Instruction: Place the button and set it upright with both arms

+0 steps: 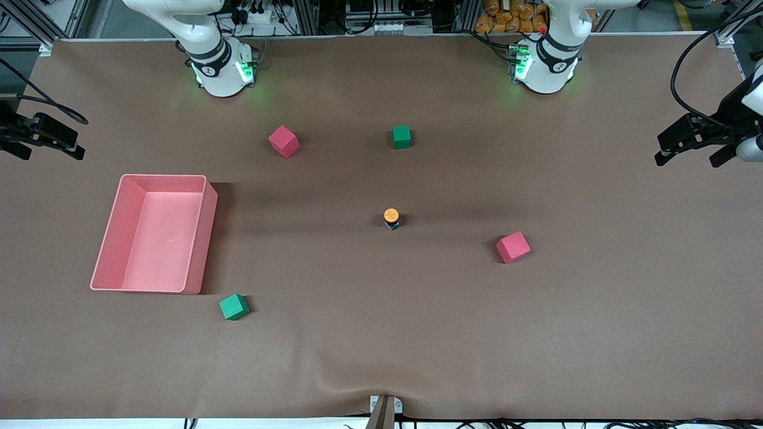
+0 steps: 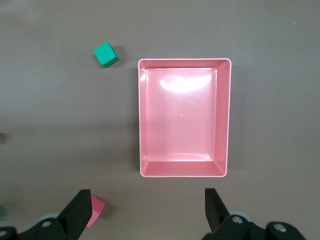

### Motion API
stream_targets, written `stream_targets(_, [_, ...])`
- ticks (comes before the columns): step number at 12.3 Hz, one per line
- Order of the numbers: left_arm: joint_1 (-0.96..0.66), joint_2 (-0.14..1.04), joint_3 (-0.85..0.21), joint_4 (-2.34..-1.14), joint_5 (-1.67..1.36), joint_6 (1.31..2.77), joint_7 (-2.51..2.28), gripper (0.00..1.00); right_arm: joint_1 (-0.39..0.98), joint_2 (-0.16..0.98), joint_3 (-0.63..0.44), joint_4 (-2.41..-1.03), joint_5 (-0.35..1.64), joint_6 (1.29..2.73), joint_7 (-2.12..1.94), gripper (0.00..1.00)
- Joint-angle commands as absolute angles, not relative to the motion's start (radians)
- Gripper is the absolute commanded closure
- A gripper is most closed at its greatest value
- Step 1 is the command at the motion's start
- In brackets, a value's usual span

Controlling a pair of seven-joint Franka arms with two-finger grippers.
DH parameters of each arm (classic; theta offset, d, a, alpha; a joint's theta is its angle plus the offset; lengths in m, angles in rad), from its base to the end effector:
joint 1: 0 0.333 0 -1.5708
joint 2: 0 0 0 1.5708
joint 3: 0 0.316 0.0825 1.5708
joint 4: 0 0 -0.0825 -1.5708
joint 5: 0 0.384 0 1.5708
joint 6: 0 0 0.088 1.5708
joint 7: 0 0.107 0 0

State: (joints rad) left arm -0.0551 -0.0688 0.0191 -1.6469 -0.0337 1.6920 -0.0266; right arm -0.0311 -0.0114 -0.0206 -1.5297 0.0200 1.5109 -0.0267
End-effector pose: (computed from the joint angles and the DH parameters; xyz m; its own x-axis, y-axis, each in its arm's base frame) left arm 0.5443 -0.0224 0.6374 0.9936 -0.0050 0.1126 -0.0093 -0.9992 0.0380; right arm 0.5446 -0.0260 0.6448 0.9997 -0.0238 -0.0068 -0.0239 -0.9995 -0.0204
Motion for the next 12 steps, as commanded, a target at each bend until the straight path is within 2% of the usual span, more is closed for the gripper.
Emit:
stream_targets(1, [-0.048, -0.058, 0.009, -1.617, -0.037, 1.667, -0.048, 0.0, -0.035, -0.015, -0.015, -1.526, 0.015, 1.511, -0.035, 0.0])
stream_targets(12, [-0.041, -0.055, 0.009, -1.614, -0.035, 1.667, -0.04, 0.0, -0.035, -0.015, -0.015, -1.526, 0.017, 1.511, -0.035, 0.0])
